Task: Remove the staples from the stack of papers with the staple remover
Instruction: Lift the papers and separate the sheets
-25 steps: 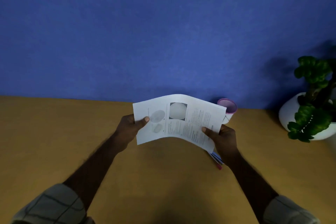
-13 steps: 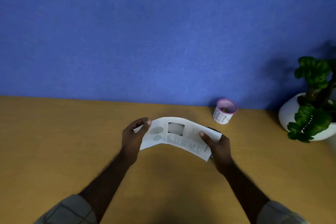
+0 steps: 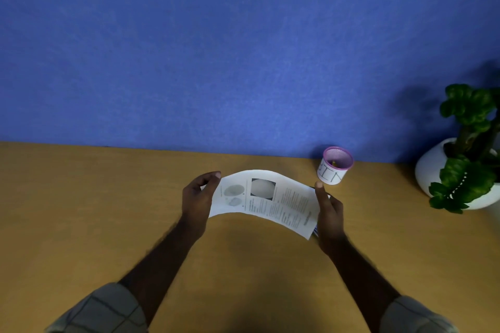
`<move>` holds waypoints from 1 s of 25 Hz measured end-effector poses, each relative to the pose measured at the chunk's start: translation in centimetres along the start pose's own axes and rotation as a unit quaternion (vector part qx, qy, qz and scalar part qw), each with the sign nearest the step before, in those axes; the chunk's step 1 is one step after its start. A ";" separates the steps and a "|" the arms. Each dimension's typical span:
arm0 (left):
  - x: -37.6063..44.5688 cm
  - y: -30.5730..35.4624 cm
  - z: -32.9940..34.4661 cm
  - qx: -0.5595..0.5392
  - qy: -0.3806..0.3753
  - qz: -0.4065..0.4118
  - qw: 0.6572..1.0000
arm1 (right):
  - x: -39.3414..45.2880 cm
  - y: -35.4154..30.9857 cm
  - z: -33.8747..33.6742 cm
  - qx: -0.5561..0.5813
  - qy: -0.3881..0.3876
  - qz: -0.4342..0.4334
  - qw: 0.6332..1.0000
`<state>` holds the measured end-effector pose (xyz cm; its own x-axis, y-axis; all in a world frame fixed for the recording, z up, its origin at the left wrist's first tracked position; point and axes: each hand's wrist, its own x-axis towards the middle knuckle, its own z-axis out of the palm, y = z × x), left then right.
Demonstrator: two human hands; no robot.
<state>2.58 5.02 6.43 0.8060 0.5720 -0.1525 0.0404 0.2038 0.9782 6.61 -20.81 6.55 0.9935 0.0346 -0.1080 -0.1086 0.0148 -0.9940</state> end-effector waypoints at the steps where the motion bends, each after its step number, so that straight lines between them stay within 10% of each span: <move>1: 0.1 0.0 -0.1 0.007 -0.001 0.003 1.000 | 0.1 0.1 0.0 0.001 0.007 0.003 1.000; 16: 2.0 -0.7 -2.3 0.092 -0.116 0.038 0.988 | 0.6 2.0 -2.3 0.025 -0.092 -0.024 0.995; 25: 1.4 -0.6 -0.7 0.028 -0.086 0.034 0.995 | 0.6 1.9 -1.2 -0.036 -0.017 -0.037 0.999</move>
<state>3.28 6.23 5.55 0.8965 0.4384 -0.0637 0.0108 0.1222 0.9925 7.02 -21.91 4.57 0.9970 0.0696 -0.0346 -0.0309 -0.0534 -0.9981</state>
